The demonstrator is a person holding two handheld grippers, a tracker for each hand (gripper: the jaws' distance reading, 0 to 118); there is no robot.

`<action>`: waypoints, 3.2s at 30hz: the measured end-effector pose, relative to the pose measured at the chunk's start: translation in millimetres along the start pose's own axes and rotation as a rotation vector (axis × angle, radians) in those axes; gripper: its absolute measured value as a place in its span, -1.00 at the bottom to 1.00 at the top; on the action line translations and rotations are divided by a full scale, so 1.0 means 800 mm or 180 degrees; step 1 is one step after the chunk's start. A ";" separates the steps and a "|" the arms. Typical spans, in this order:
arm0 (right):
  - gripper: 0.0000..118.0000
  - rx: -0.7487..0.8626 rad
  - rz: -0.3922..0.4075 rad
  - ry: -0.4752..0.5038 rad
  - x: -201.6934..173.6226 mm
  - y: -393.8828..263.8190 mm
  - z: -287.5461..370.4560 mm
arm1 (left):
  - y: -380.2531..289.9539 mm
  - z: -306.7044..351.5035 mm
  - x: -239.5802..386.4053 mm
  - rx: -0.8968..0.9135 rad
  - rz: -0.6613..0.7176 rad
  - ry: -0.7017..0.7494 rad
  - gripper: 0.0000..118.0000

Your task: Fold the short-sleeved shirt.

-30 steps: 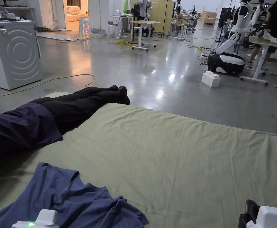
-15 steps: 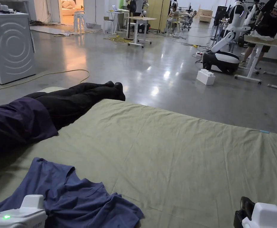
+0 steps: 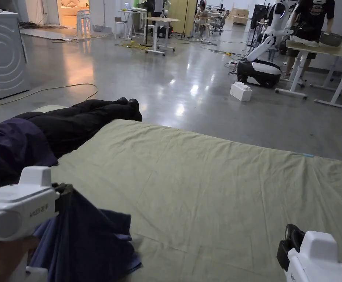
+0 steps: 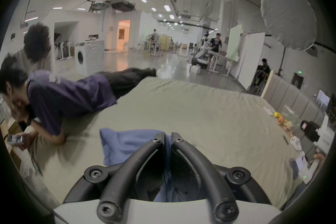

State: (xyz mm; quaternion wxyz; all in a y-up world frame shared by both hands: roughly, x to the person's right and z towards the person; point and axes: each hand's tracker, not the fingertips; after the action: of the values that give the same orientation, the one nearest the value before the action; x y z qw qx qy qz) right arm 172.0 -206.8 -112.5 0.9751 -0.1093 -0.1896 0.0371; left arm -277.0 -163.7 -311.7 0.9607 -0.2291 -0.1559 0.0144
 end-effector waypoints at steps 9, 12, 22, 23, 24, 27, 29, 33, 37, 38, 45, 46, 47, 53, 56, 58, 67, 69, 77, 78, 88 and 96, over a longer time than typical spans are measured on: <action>-0.99 0.0125 -0.0054 -0.0173 0.042 0.011 0.020 | 0.079 0.009 0.131 0.0383 -0.0330 -0.0656 -0.89; -0.99 0.0174 -0.0140 -0.0275 0.061 0.013 0.028 | 0.088 0.005 0.186 0.0416 -0.0358 -0.0924 -0.89; -0.99 0.0237 -0.0205 -0.0514 0.112 0.007 0.055 | 0.022 -0.005 0.373 0.0130 -0.0604 -0.1783 -0.89; -0.99 0.0227 -0.0233 -0.0532 0.116 0.005 0.057 | 0.010 -0.007 0.386 0.0070 -0.0644 -0.1856 -0.89; -0.99 0.0217 -0.0231 -0.0550 0.120 0.003 0.059 | -0.003 -0.009 0.396 0.0005 -0.0674 -0.1892 -0.89; -0.99 0.0179 -0.0228 -0.0591 0.129 -0.006 0.063 | -0.049 -0.014 0.426 -0.0264 -0.0716 -0.1987 -0.89; -0.99 0.0143 -0.0232 -0.0611 0.134 -0.012 0.065 | -0.081 -0.022 0.435 -0.0440 -0.0722 -0.1989 -0.89; -0.99 0.0074 -0.0224 -0.0627 0.137 -0.021 0.067 | -0.128 -0.029 0.439 -0.0665 -0.0671 -0.1906 -0.76; -0.99 0.0011 -0.0216 -0.0612 0.136 -0.026 0.066 | -0.143 -0.031 0.425 -0.0837 -0.0624 -0.1866 0.36; -0.99 -0.0003 -0.0206 -0.0599 0.135 -0.027 0.066 | -0.142 -0.029 0.418 -0.0812 -0.0624 -0.1856 0.47; -0.99 0.0059 -0.0181 -0.0510 0.118 -0.011 0.060 | -0.081 -0.009 0.350 -0.0057 -0.0464 -0.1426 0.61; -0.99 0.0090 -0.0181 -0.0486 0.113 -0.006 0.059 | -0.071 -0.006 0.336 0.0073 -0.0461 -0.1284 0.58; -0.99 0.0115 -0.0175 -0.0474 0.110 -0.002 0.057 | -0.063 -0.002 0.325 0.0188 -0.0432 -0.1153 0.51; -0.99 0.0286 -0.0164 -0.0429 0.088 0.019 0.053 | -0.037 0.016 0.265 0.0660 -0.0322 -0.0532 -0.78; -0.99 0.0354 -0.0159 -0.0408 0.080 0.025 0.053 | -0.037 0.022 0.246 0.0748 -0.0363 -0.0233 -0.94; -0.99 0.0358 -0.0165 -0.0386 0.075 0.028 0.052 | -0.040 0.023 0.235 0.0755 -0.0328 -0.0333 -0.94; -0.99 0.0424 -0.0081 -0.0304 0.059 0.034 0.045 | -0.065 0.011 0.212 0.0407 -0.0242 -0.0152 -1.00; -0.99 0.0403 -0.0065 -0.0279 0.059 0.032 0.043 | -0.072 -0.002 0.201 0.0215 -0.0156 -0.0245 -1.00; -0.99 0.0226 -0.0017 -0.0303 0.071 0.011 0.027 | -0.104 -0.103 0.155 -0.0641 -0.0031 -0.0263 -1.00; -0.99 0.0202 -0.0013 -0.0307 0.073 0.008 0.024 | -0.107 -0.117 0.152 -0.0725 -0.0020 -0.0261 -0.99; -0.99 -0.0102 0.0031 -0.0396 0.090 -0.028 -0.006 | -0.144 -0.257 0.143 -0.1743 0.0011 -0.0365 0.54; -0.99 -0.0297 0.0010 -0.0466 0.100 -0.055 -0.017 | -0.194 -0.269 0.179 -0.1850 -0.0659 -0.0181 0.42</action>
State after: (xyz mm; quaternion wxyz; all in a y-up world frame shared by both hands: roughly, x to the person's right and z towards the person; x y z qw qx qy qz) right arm 252.6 -243.7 -86.0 0.9524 -0.1520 -0.2617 0.0377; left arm -81.6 -382.0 -383.2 0.8466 -0.4766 -0.2028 -0.1224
